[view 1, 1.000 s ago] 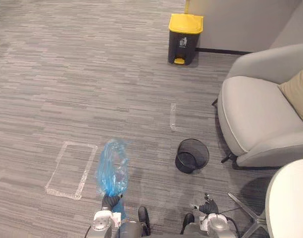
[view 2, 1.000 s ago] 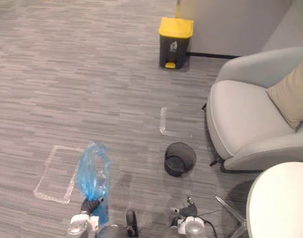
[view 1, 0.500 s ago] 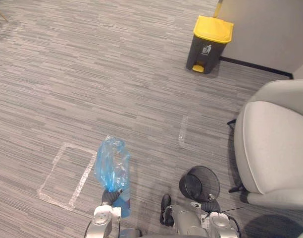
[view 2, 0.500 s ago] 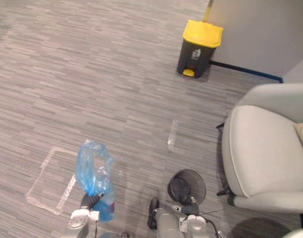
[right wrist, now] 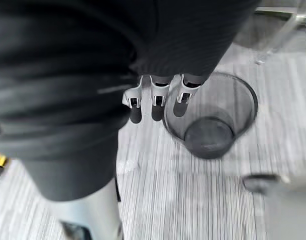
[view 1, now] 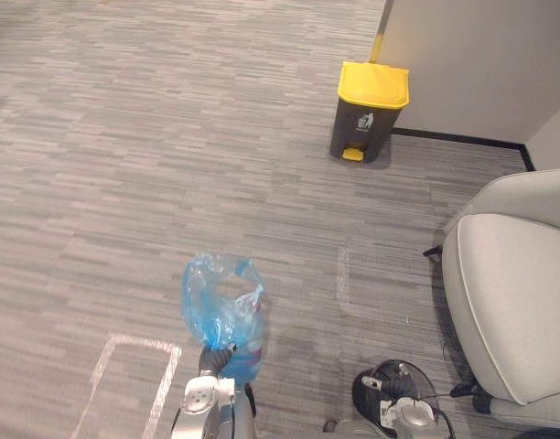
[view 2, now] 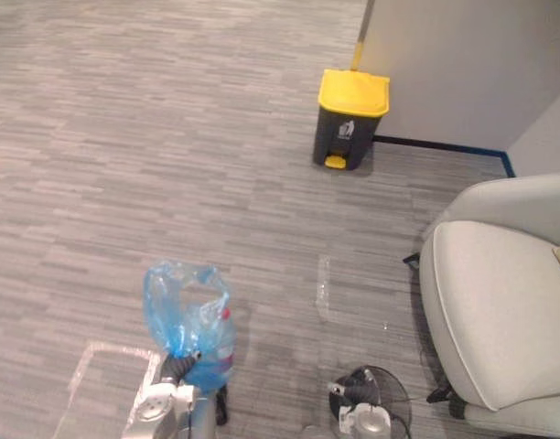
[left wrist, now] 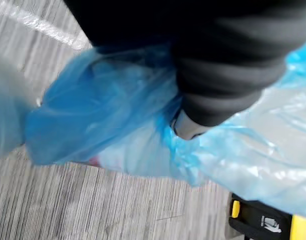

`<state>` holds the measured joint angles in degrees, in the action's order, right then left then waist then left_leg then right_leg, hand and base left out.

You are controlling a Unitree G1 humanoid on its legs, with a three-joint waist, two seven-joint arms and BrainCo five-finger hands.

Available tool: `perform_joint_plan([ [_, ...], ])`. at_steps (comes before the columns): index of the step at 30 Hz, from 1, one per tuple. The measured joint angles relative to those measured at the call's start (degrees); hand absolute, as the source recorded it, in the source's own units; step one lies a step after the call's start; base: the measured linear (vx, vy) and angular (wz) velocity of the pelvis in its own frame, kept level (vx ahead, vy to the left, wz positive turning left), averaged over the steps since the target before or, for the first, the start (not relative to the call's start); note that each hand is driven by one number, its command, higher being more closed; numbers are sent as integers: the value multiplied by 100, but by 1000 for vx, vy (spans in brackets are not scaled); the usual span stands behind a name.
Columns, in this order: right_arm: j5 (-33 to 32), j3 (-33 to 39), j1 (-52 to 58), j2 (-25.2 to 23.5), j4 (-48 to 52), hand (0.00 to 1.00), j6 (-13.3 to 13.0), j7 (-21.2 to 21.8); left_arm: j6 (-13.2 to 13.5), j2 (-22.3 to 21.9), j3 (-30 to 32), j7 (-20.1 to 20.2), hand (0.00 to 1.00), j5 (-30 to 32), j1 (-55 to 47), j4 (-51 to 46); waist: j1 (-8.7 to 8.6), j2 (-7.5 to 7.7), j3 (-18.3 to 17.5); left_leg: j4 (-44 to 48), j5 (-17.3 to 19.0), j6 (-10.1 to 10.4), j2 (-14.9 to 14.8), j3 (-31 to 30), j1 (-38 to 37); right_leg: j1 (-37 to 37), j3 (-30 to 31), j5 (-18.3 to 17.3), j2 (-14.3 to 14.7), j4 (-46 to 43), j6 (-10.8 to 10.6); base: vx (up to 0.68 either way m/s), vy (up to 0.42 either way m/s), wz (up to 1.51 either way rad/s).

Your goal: Gather rubbish on tea table into small bin, then transfer packed bag to large trash can.

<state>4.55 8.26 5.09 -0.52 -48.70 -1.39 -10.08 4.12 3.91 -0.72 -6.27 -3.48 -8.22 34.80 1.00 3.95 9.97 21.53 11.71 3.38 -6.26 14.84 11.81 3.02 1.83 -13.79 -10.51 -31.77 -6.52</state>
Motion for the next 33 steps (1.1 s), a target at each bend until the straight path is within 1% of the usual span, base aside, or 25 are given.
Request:
perform_joint_plan([
  [1, 1, -29, -26, -51, 21, 0, 2, 9, -6, 75, -134, -5, 100, 0, -61, -3, -23, -40, 41, -66, 143, -48, 55, 181, -331, 571, 98, 147, -105, -1244, -306, 341, 239, -72],
  [2, 1, -64, -33, -22, 65, 0, -28, 7, -9, 146, -228, -14, 100, -1, -94, -24, -121, -28, 35, -143, 249, -108, 88, 349, -695, 1038, -34, 116, -123, -2190, -205, 428, 233, -51],
  [3, 1, -69, -42, 0, 55, 0, -28, 5, -9, 162, -256, -17, 100, -2, -86, -28, -140, -32, 37, -199, 302, -101, 98, 390, -840, 1202, -166, 62, -113, -2357, -105, 376, 151, -39],
  [5, -7, -74, -135, 14, 57, 0, -40, -1, -4, 200, -252, -35, 100, -4, -34, -29, -149, -44, 44, -501, 386, -100, 109, 522, -1263, 1718, -716, -153, 0, -2198, 188, 452, 85, -27],
  [6, -6, -112, -249, 43, 29, 0, -36, 0, -5, 224, -233, -72, 100, -4, 56, -19, -227, -76, 64, -797, 384, -99, 103, 541, -1495, 2019, -1169, -197, 164, -1358, 285, 530, 41, -4],
  [8, -4, -163, -312, 107, -3, 0, -32, 4, -3, 213, -212, -101, 100, -4, 160, 61, -256, -151, 111, -1042, 379, -91, 73, 534, -1710, 2129, -1361, -20, 381, -371, 404, 428, -9, 12],
  [9, -4, -177, -370, 140, -5, 0, -27, 3, -3, 215, -198, -119, 100, -4, 224, 123, -299, -195, 143, -1212, 378, -89, 69, 512, -1884, 2161, -1396, 331, 542, 474, 463, 534, -56, 26],
  [10, 3, -198, -384, 165, -24, 0, -20, 2, 2, 231, -173, -122, 100, -2, 249, 182, -363, -169, 135, -1364, 385, -50, 144, 474, -2077, 2060, -1378, 914, 668, 1424, 510, 565, -63, 40],
  [11, -17, -194, -389, 229, -74, 0, -27, 4, 4, 251, -137, -125, 100, -1, 270, 262, -445, -145, 151, -1470, 418, 75, 202, 335, -2333, 1920, -1284, 1962, 707, 1791, 1077, 608, -68, 15],
  [12, 6, -190, -548, 348, -128, 0, -23, -10, 8, 156, -97, -120, 100, 1, 326, 416, -395, -447, 154, -1432, 400, 223, -12, 240, -2370, 1915, -1320, 1760, 887, 1544, 1142, 577, -67, -1],
  [14, 6, -141, -634, 438, -164, 0, -15, -5, 19, 120, -139, -125, 100, 5, 401, 413, -419, -530, 195, -1014, 180, 459, -46, 21, -2362, 1959, -1342, 1198, 860, 1009, 1165, 627, -133, -7],
  [15, 4, -126, -568, 402, -167, 0, 12, -2, 22, 73, -120, -124, 100, 4, 416, 409, -427, -557, 212, -174, -13, 563, -177, -128, -2141, 1685, -1384, 913, 870, 946, 1161, 502, -158, 10],
  [17, 3, -162, -439, 350, -81, 0, 23, -1, 21, -25, -72, -111, 100, 2, 382, 383, -417, -578, 237, 1446, -612, 665, -470, -269, -1636, 1118, -1392, 746, 944, 1185, 1186, 434, -124, 7],
  [18, 0, -217, -372, 284, 55, 0, 32, -1, 29, -124, -66, -103, 100, 0, 295, 212, -379, -595, 257, 2624, -541, 644, -749, -255, -1177, 727, -1372, 700, 1044, 1410, 1245, 430, -66, -20],
  [20, -10, -228, -335, 257, 258, 0, 30, -3, 52, -265, -42, -75, 100, -10, 167, -47, -192, -566, 269, 3748, -73, 307, -1038, -8, -354, 167, -1155, 560, 1148, 1794, 1311, 409, 0, -54],
  [21, -9, -228, -343, 247, 297, 0, 21, -5, 51, -287, -42, -61, 100, -15, 145, -72, -99, -496, 267, 3601, 83, 121, -1041, 217, 58, -96, -972, 481, 1134, 1981, 1290, 351, 27, -56],
  [22, -8, -229, -343, 252, 295, 0, 22, -4, 51, -288, -42, -61, 100, -15, 127, -86, -77, -478, 275, 3454, 132, 67, -1028, 262, 191, -187, -907, 462, 1133, 2062, 1268, 354, 67, -61],
  [24, -5, -143, -388, 202, 269, 0, 40, -6, 46, -288, 9, -60, 100, -11, 54, -97, -5, -430, 280, 2088, 197, 14, -811, 348, 421, -490, -715, 437, 1027, 2247, 1109, 417, 140, -48],
  [26, 2, 23, -387, 213, 176, 0, 41, -35, 39, -305, 30, -56, 100, -8, -1, -45, 7, -356, 291, -33, -182, 73, -368, 228, 421, -765, -535, 288, 814, 2369, 884, 465, 226, -43],
  [27, 4, 56, -396, 312, -4, 0, 46, -72, 34, -330, 17, -50, 100, -8, -1, -9, 44, -469, 222, -1157, -695, 205, -176, 27, 405, -891, -420, 185, 774, 2504, 697, 553, 359, -54],
  [28, 4, 57, -369, 375, -103, 0, 47, -93, 35, -337, 22, -48, 100, -7, 14, 62, 89, -555, 168, -1261, -1220, 150, -164, -93, 398, -983, -303, 82, 767, 2553, 540, 465, 314, -52],
  [29, 5, 57, -369, 397, -199, 0, 55, -99, 28, -325, 21, -48, 100, -5, 13, 113, 99, -494, 142, -1224, -1451, -18, -60, -123, 366, -1048, -244, 38, 701, 2575, 470, 507, 308, -27],
  [30, 10, 48, -267, 273, -224, 0, 70, -94, 23, -225, 22, -36, 100, -2, 56, 178, 77, -220, 30, -1136, -1272, -212, 271, -87, 371, -1050, -264, -75, 363, 2437, 303, 400, 200, -4],
  [31, 14, 46, -254, 259, -227, 0, 72, -94, 15, -196, 21, -31, 100, -2, 100, 204, 76, -181, 12, -1092, -1163, -259, 340, -61, 369, -958, -263, -94, 291, 2186, 270, 591, 293, 4],
  [33, 54, 48, -204, 263, -241, 0, 77, -92, 10, -188, -63, -10, 100, -2, 98, 207, 63, -158, 9, -1067, -849, -336, 486, 75, 81, -429, -91, -46, 112, 734, 104, 460, 236, -13],
])
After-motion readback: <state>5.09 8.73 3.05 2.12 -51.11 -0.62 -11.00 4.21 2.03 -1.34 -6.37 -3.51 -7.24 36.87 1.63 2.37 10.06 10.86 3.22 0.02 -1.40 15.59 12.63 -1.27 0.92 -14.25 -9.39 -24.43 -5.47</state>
